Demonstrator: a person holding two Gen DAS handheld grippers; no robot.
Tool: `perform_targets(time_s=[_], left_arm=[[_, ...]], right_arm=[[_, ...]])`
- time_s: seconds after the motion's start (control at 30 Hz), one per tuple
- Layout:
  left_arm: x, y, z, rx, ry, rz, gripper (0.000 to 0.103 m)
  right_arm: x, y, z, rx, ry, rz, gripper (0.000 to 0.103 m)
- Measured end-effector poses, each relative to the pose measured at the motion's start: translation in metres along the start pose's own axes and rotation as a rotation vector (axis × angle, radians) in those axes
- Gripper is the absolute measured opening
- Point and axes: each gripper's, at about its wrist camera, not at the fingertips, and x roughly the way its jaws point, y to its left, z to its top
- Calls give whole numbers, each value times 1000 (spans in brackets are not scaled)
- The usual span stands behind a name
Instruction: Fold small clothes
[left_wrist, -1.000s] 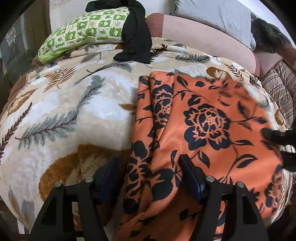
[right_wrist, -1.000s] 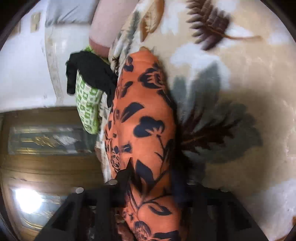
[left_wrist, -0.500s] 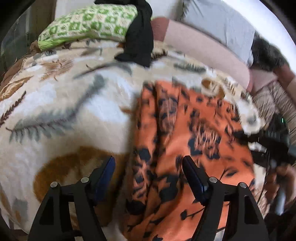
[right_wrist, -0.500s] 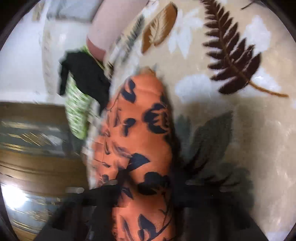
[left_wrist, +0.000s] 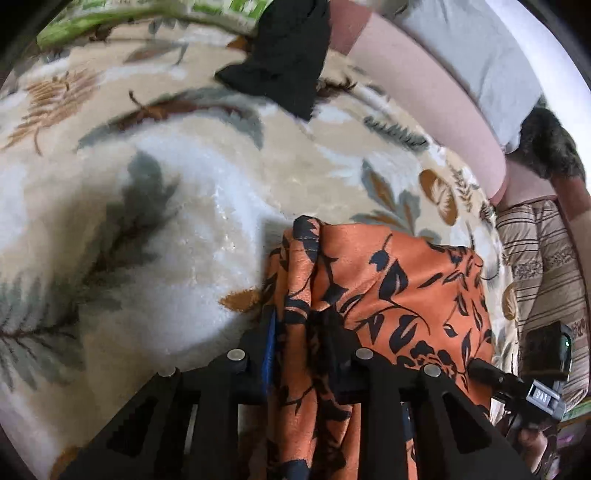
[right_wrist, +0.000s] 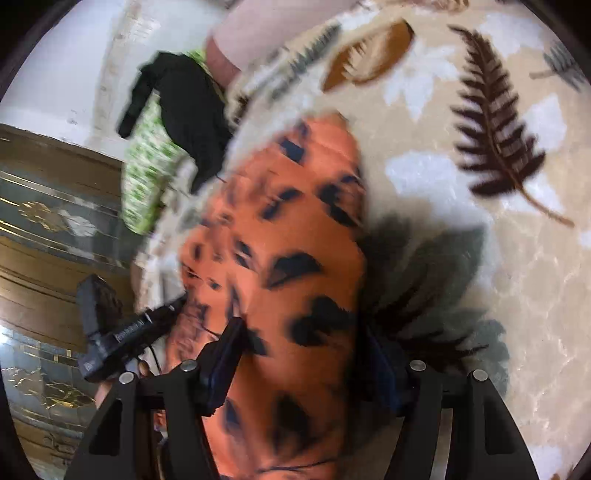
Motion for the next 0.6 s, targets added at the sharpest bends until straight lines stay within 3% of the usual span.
perform_targets(time_s=[0.03, 0.17, 0.23, 0.3, 0.43, 0.47, 0.5, 0.6], left_arm=[[-6, -4, -2, 21, -6, 19, 35], [-42, -11, -18, 61, -69, 28, 47], [-61, -16, -37, 77, -88, 29, 70], [-74, -22, -57, 101, -113, 25, 71], [-67, -26, -87, 127, -65, 76, 69], [-56, -24, -93, 127, -26, 100, 62], [-50, -19, -100, 105, -7, 65, 50], [-58, -17, -102, 45, -22, 41, 44]], right_arm=[[-3, 0, -1, 5, -5, 9, 67], [-22, 5, -6, -5, -43, 16, 68], [-35, 3, -17, 5, -62, 34, 71], [-47, -1, -32, 25, -80, 52, 73], [-60, -11, -67, 75, -83, 101, 73], [-58, -11, -75, 78, -77, 116, 73], [-53, -10, -82, 77, -53, 128, 73], [-40, -6, -95, 17, -4, 56, 66]])
